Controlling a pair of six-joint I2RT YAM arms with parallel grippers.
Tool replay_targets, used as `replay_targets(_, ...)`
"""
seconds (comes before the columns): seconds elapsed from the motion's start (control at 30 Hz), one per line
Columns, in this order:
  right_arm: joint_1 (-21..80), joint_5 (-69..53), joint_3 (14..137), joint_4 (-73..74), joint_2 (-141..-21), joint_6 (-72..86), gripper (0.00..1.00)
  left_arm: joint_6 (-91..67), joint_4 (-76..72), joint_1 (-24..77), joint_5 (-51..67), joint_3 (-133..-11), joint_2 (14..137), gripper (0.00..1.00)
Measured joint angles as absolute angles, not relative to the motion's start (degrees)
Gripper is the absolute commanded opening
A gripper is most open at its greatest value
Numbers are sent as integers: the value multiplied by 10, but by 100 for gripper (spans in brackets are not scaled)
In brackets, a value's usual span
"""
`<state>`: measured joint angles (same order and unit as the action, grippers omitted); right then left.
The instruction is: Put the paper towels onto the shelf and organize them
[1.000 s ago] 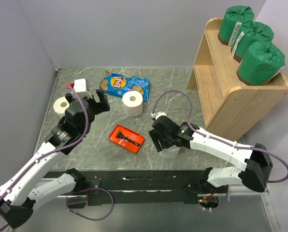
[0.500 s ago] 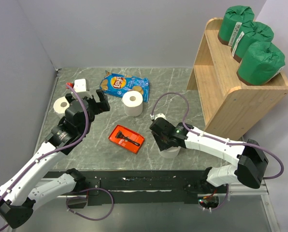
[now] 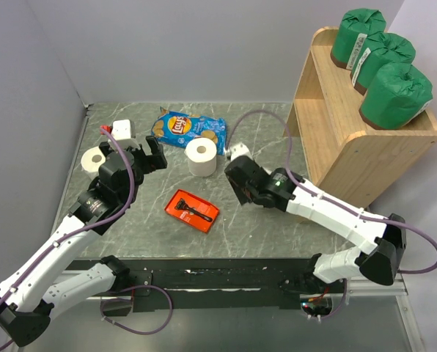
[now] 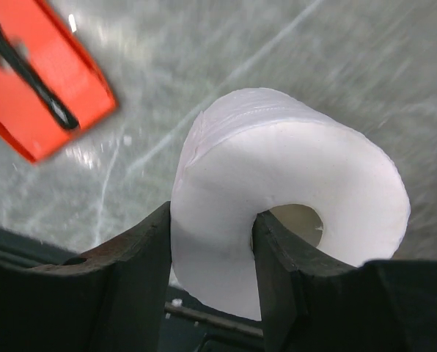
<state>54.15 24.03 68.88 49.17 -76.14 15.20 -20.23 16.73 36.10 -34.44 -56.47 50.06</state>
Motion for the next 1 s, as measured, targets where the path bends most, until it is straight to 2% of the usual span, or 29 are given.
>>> replay_targets(0.2, 529, 322, 808, 488, -776, 58, 35, -202, 167, 361, -344, -564, 496, 98)
replay_targets(0.43, 445, 428, 903, 486, -815, -60, 35, -203, 166, 362, -344, -564, 488, 98)
replay_targets(0.7, 405, 495, 907, 510, -816, -118, 37, -203, 165, 363, -342, -564, 488, 98)
replay_targets(1.0, 395, 504, 926, 615, -815, -69, 39, -203, 166, 363, -336, -564, 488, 98)
